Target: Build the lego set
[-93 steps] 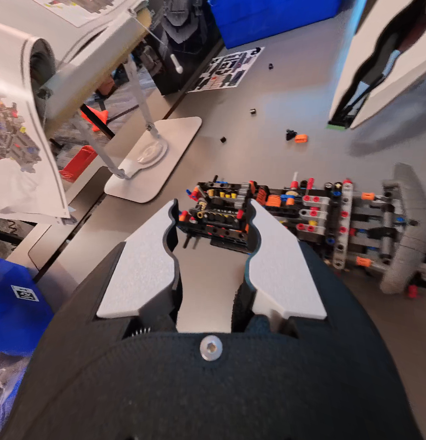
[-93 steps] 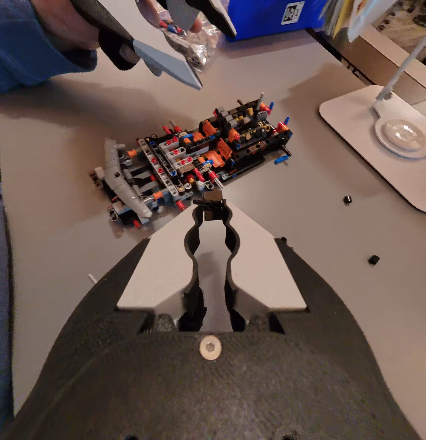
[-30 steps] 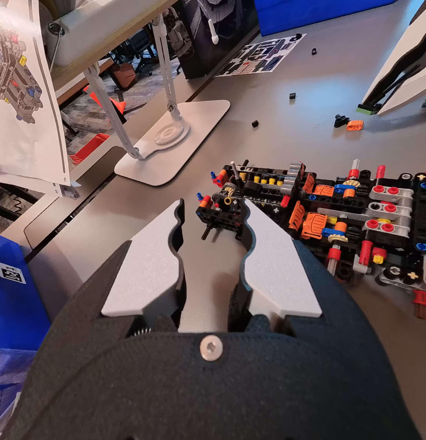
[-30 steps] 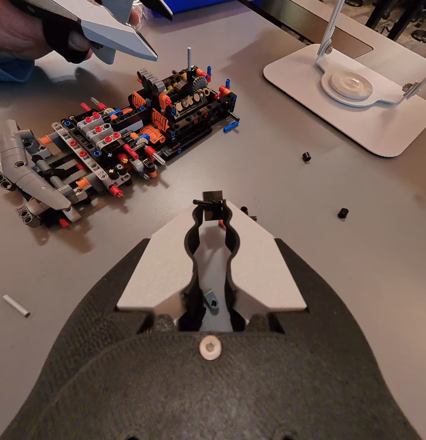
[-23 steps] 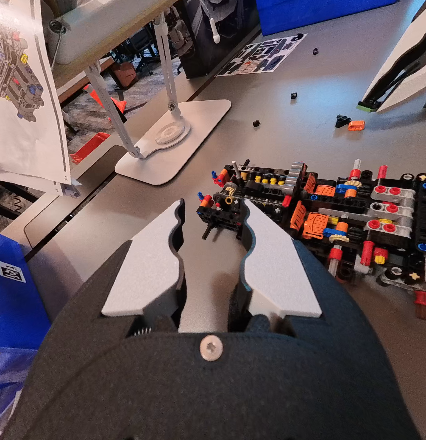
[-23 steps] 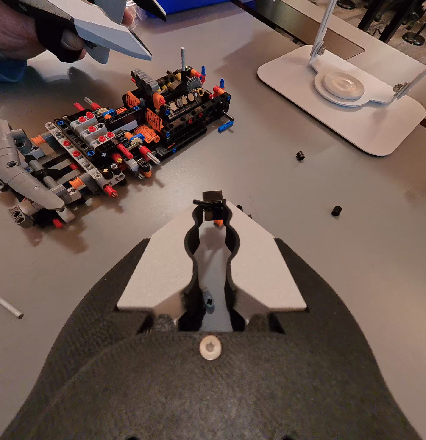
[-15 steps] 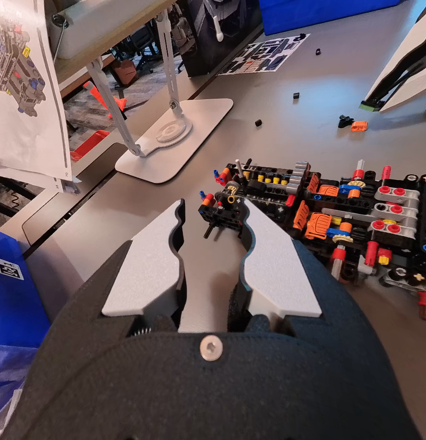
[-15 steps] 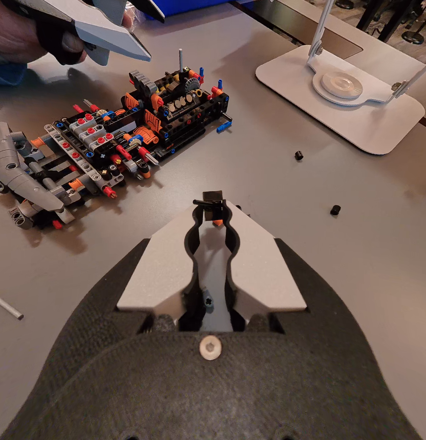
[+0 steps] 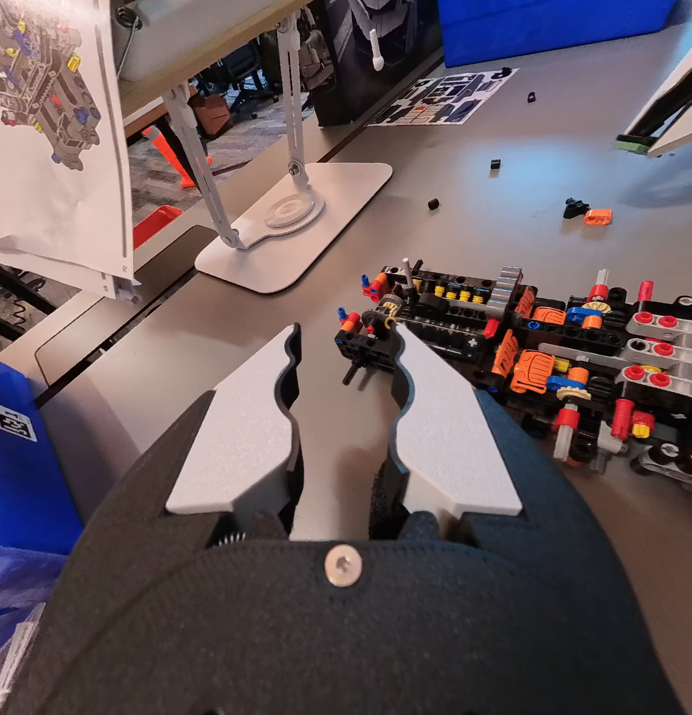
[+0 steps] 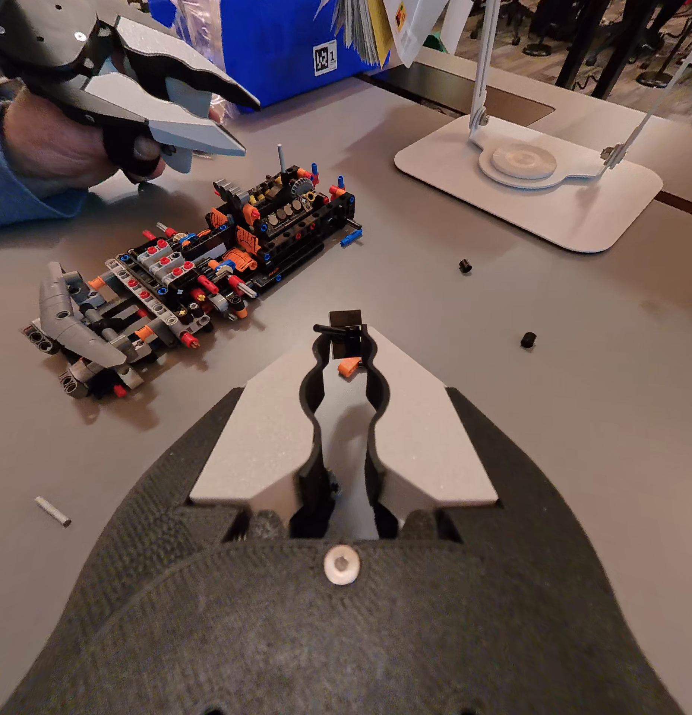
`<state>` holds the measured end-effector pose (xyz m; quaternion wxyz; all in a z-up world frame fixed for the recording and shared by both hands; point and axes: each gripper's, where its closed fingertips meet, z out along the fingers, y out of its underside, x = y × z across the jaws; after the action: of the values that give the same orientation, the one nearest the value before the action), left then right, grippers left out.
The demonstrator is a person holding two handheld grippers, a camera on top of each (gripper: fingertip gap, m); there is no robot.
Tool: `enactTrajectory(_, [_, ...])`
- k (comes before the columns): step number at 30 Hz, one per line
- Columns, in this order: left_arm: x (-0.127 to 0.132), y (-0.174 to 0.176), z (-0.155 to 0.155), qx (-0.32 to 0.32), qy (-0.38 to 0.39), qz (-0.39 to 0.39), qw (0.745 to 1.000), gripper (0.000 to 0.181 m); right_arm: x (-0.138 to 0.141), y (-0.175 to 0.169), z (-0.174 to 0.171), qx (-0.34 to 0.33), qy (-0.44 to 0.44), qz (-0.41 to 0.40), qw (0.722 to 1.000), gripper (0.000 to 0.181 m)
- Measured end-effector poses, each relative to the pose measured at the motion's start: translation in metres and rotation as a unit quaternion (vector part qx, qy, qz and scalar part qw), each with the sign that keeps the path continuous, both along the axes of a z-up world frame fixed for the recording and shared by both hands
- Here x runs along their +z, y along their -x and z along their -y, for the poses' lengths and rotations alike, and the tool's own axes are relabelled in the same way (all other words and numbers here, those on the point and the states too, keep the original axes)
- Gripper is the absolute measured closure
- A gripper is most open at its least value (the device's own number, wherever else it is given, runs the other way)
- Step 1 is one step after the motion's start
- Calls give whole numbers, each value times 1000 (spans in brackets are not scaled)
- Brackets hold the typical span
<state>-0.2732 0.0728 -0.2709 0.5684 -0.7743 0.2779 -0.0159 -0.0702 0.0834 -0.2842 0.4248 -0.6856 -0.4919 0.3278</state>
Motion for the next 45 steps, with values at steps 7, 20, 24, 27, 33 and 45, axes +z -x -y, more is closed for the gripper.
enactTrajectory(7, [1, 2, 0, 4, -3, -2, 1000, 138, 0, -2, 2, 1, -3, -1, 1000, 168])
enactTrajectory(20, [0, 3, -1, 5, -3, -3, 1000, 138, -1, -1, 3, 4, -2, 3, 1000, 168])
enactTrajectory(24, [1, 4, -2, 7, 0, 5, 1000, 138, -1, -1, 2, 3, 0, 2, 1000, 168])
enactTrajectory(27, [1, 5, -3, 8, 3, 11, 1000, 138, -1, -1, 1, 0, 3, 3, 1000, 168])
enactTrajectory(33, [-2, -1, -1, -7, 7, 2, 1000, 136, -4, -2, -3, -9, 16, 7, 1000, 168])
enactTrajectory(45, [1, -3, -1, -11, 5, 1, 1000, 135, -7, -2, -6, -13, 44, 9, 999, 168])
